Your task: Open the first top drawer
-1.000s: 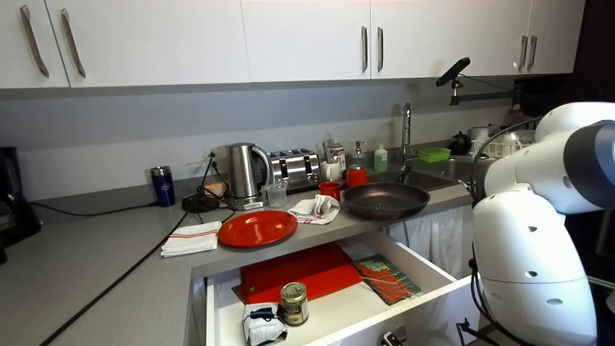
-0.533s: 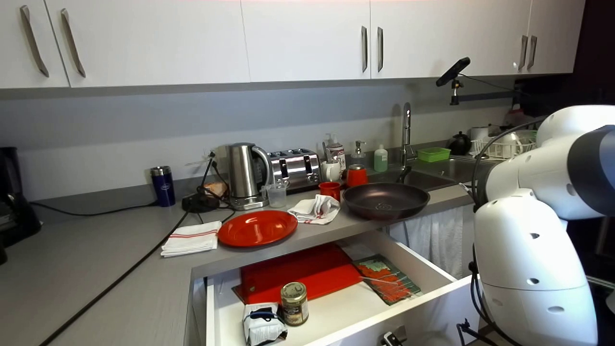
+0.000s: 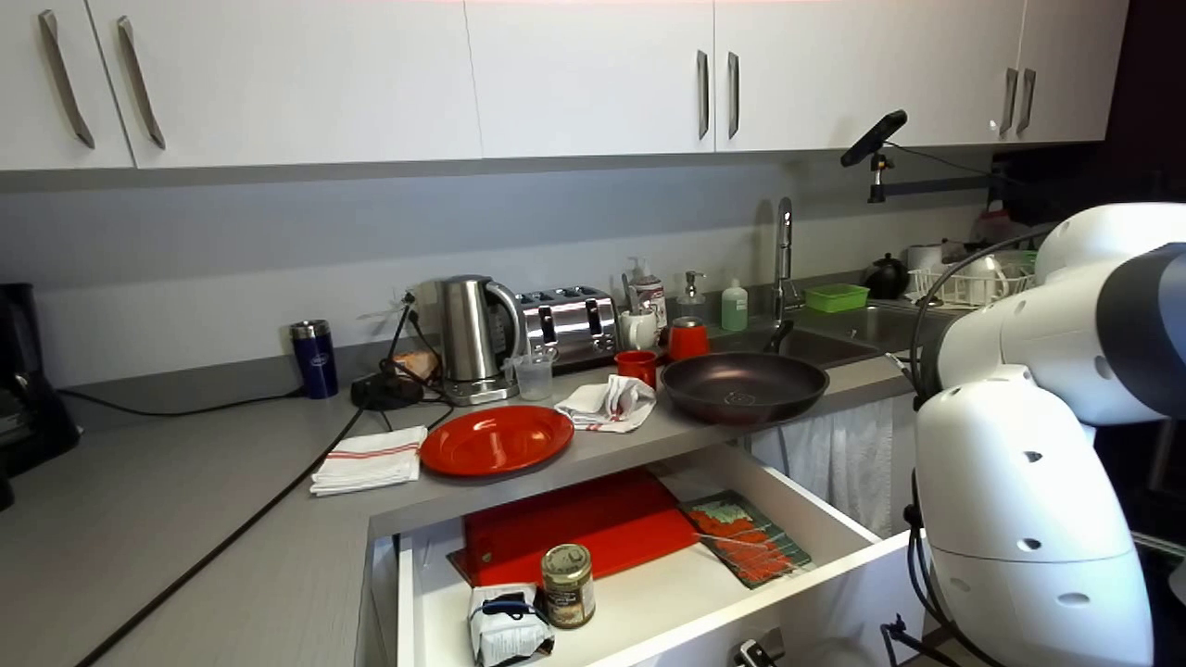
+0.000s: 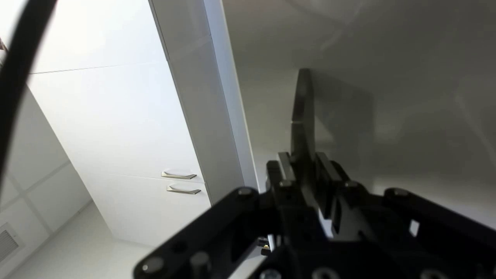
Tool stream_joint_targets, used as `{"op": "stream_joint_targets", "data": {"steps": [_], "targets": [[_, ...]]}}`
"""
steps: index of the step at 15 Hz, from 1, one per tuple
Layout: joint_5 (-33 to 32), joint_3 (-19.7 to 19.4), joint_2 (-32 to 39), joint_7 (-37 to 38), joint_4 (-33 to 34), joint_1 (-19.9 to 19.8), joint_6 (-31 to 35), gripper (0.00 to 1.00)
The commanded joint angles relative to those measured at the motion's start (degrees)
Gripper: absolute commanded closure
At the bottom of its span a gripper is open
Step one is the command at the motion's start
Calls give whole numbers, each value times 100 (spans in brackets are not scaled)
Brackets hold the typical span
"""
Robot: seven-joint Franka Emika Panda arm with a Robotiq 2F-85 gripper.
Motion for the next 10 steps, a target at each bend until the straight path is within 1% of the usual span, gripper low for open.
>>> {"op": "stream_joint_targets", "data": {"steps": [1,3,4,5,6,7,8,10], "targets": [[-260,-46,162,384,480,323,141,93],[-268,-55,164,381,485,322,152,92],[-274,-62,165,378,486,325,156,59],[-278,-65,166,421,490,326,157,57],[-348,-71,173,624,532,345,191,53],[-434,-54,92,814,472,371,224,45],[-537,-69,68,988,501,425,290,36],[-776,-146,132,1323,688,583,452,19]]}}
